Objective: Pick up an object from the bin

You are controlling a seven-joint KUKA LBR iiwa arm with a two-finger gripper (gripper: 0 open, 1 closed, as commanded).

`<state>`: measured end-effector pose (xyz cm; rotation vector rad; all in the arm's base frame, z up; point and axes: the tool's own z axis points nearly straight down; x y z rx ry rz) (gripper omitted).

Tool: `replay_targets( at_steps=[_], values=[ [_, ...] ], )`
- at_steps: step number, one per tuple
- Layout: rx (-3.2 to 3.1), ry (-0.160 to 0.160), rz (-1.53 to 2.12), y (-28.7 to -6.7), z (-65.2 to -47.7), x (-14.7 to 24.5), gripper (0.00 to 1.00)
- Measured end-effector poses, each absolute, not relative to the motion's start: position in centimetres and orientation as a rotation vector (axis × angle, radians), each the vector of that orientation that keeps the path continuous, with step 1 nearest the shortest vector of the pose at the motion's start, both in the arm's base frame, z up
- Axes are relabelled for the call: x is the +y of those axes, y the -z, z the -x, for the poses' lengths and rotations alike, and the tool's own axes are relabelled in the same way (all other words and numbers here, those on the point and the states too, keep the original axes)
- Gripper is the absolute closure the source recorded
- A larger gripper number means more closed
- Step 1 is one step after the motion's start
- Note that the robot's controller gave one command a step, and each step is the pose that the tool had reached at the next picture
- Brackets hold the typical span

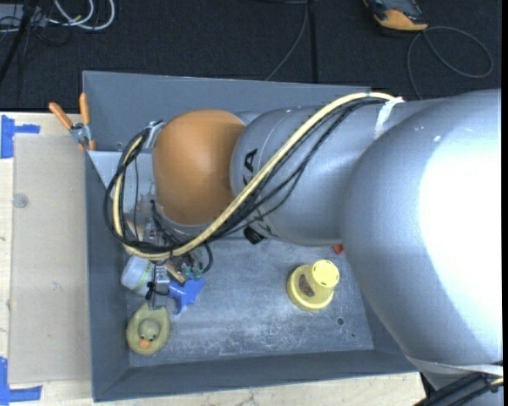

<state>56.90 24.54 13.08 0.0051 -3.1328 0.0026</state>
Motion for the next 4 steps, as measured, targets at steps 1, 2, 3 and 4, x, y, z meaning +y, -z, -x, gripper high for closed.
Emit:
replay_targets(
  at_steps=[1,2,3,4],
  values=[
    [-3.140,0.000,0.003,-13.6,-57.1,24.4,0.00],
    [-3.133,-0.001,0.113,-8.1,-57.3,24.4,0.00],
    [-3.131,0.001,0.136,-8.3,-57.3,24.4,0.00],
    [-3.133,0.000,0.142,-14.4,-57.3,24.3,0.00]
  ],
)
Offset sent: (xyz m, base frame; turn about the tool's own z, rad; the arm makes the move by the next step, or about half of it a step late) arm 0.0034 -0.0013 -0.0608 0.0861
